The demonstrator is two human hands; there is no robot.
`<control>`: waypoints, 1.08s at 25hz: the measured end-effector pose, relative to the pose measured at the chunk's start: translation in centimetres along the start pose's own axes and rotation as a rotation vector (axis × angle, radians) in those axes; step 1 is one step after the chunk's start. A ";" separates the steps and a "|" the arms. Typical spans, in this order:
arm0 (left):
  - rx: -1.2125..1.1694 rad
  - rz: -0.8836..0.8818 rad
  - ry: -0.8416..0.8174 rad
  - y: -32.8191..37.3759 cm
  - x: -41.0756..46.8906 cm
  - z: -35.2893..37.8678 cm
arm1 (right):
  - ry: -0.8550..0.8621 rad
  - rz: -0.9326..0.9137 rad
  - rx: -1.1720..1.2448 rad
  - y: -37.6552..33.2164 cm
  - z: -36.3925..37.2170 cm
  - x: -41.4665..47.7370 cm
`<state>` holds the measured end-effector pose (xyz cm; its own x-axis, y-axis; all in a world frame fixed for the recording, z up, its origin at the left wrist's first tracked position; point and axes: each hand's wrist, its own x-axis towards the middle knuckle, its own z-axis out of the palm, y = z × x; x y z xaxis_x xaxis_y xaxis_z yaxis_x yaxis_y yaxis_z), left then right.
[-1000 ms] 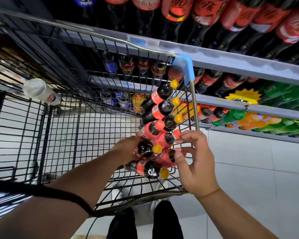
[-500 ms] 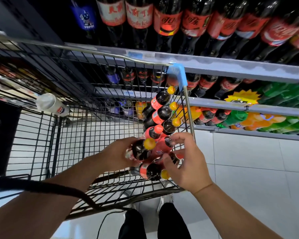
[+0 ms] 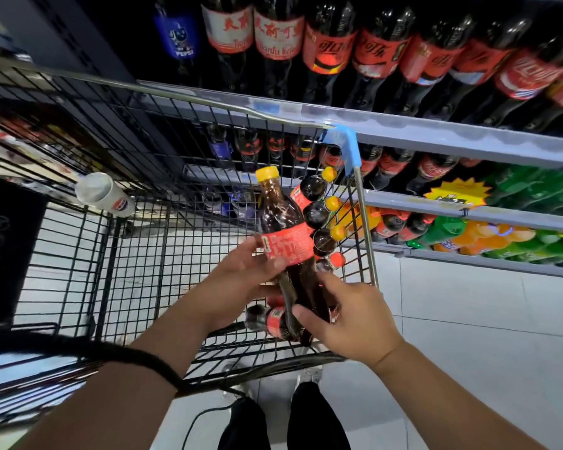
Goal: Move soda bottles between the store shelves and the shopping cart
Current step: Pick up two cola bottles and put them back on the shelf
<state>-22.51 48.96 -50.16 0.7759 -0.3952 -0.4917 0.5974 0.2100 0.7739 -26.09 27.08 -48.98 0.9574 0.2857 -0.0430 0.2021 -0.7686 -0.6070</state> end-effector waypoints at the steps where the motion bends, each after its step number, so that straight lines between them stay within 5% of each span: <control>1: -0.014 0.000 0.022 -0.3 0.1 0.6 | -0.005 0.030 0.012 0.0 0.0 0.0; 6: 0.000 0.004 0.253 -1.0 1.0 2.8 | -0.073 0.122 -0.041 0.1 0.0 0.3; 12: -0.308 -0.003 0.018 0.5 1.6 1.6 | -0.143 0.080 0.038 0.0 -0.4 0.2; 27: -0.174 0.104 -0.052 0.5 1.8 0.0 | -0.159 0.093 0.716 0.3 -1.2 0.4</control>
<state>-20.81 48.35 -50.64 0.8265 -0.4082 -0.3877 0.5439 0.4014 0.7369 -25.43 26.25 -48.18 0.9117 0.3586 -0.2006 -0.1143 -0.2476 -0.9621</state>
